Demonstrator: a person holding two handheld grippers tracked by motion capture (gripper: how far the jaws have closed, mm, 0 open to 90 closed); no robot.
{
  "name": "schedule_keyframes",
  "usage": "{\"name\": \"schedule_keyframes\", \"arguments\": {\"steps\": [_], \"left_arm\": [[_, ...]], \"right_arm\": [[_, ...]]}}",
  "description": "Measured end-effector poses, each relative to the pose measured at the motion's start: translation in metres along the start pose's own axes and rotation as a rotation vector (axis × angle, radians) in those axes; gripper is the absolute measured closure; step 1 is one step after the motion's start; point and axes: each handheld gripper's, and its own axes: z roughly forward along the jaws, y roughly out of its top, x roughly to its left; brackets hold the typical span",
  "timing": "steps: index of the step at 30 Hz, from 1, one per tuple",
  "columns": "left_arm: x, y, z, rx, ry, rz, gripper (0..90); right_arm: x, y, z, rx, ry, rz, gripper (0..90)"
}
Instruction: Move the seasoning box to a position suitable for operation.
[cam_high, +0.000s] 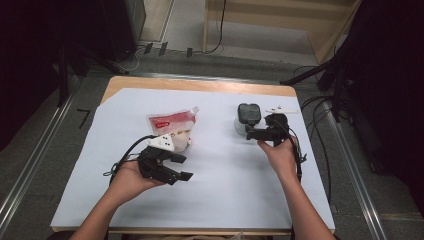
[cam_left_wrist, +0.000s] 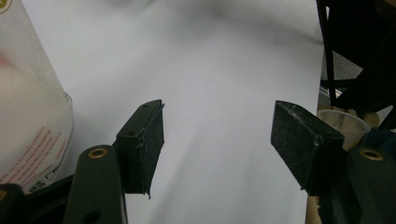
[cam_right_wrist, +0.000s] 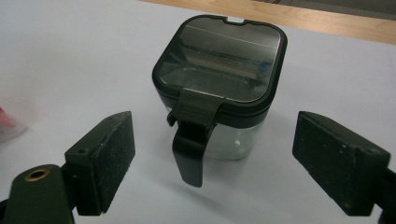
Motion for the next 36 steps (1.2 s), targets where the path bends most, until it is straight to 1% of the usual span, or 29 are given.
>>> {"name": "schedule_keyframes", "arguments": {"steps": [3,4,5,7,8,10,11,13,15,18,22,23,24,25,27,28,29,31,32,33,34,35,36], "left_arm": [[0.0,0.0,0.0,0.005,0.003,0.0,36.0],[0.0,0.0,0.001,0.003,0.002,-0.002,36.0],[0.0,0.0,0.001,0.005,0.003,-0.002,36.0],[0.0,0.0,0.001,0.002,-0.001,-0.001,36.1],[-0.001,0.001,0.002,0.005,-0.007,-0.001,36.1],[-0.002,0.0,0.004,0.01,-0.006,0.005,36.2],[-0.002,0.001,0.004,0.017,0.0,0.011,36.1],[-0.003,0.001,0.006,0.014,-0.007,0.005,36.1],[-0.002,0.001,0.006,0.022,-0.006,0.009,36.1],[-0.002,0.0,0.007,0.028,-0.009,0.004,36.1],[-0.002,-0.001,0.007,0.026,-0.011,0.003,36.1],[-0.002,-0.001,0.007,0.026,-0.011,0.003,36.1],[-0.002,-0.002,0.008,0.029,-0.009,0.003,36.1],[-0.003,-0.002,0.008,0.03,-0.01,0.001,36.1],[-0.003,-0.003,0.008,0.035,-0.005,0.005,36.2],[-0.003,-0.003,0.008,0.037,-0.006,0.003,36.2],[-0.003,-0.003,0.008,0.037,-0.006,0.003,36.3],[-0.003,-0.004,0.007,0.039,-0.006,0.002,36.4],[-0.003,-0.005,0.007,0.03,-0.008,-0.006,36.4],[-0.003,-0.005,0.007,0.03,-0.008,-0.006,36.4],[-0.003,-0.006,0.006,0.039,-0.009,-0.003,36.4],[-0.003,-0.006,0.006,0.039,-0.009,-0.003,36.4],[-0.003,-0.007,0.005,0.041,-0.006,-0.007,36.4]], "right_arm": [[-0.001,0.002,0.005,-0.016,0.007,0.013,13.4],[-0.001,0.003,0.006,-0.02,0.001,0.02,13.4],[-0.002,0.004,0.008,-0.033,0.002,0.012,13.2],[-0.001,0.004,0.013,-0.036,0.003,0.027,11.2],[-0.001,0.005,0.015,-0.034,0.001,0.029,9.4],[0.002,0.006,0.02,-0.042,-0.008,0.033,8.9],[0.003,0.007,0.022,-0.049,-0.02,0.023,8.4],[0.007,0.009,0.027,-0.054,-0.032,0.015,7.4],[0.009,0.009,0.031,-0.058,-0.04,0.023,7.0],[0.012,0.006,0.038,-0.061,-0.062,0.031,6.6],[0.015,0.003,0.044,-0.059,-0.1,0.028,6.6],[0.015,0.003,0.044,-0.059,-0.1,0.028,6.6],[0.016,0.002,0.047,-0.07,-0.115,0.031,6.6],[0.017,0.001,0.049,-0.074,-0.12,0.038,6.8],[0.018,-0.002,0.052,-0.084,-0.153,0.035,12.4],[0.019,-0.004,0.053,-0.092,-0.171,0.035,13.2],[0.019,-0.004,0.053,-0.092,-0.171,0.035,13.2],[0.017,-0.008,0.057,-0.096,-0.169,0.05,12.9],[0.017,-0.008,0.058,-0.093,-0.167,0.065,12.6],[0.017,-0.008,0.058,-0.093,-0.167,0.065,12.6],[0.017,-0.009,0.062,-0.092,-0.166,0.098,11.3],[0.017,-0.009,0.062,-0.092,-0.166,0.098,11.3],[0.018,-0.01,0.065,-0.09,-0.166,0.107,9.3]]}}
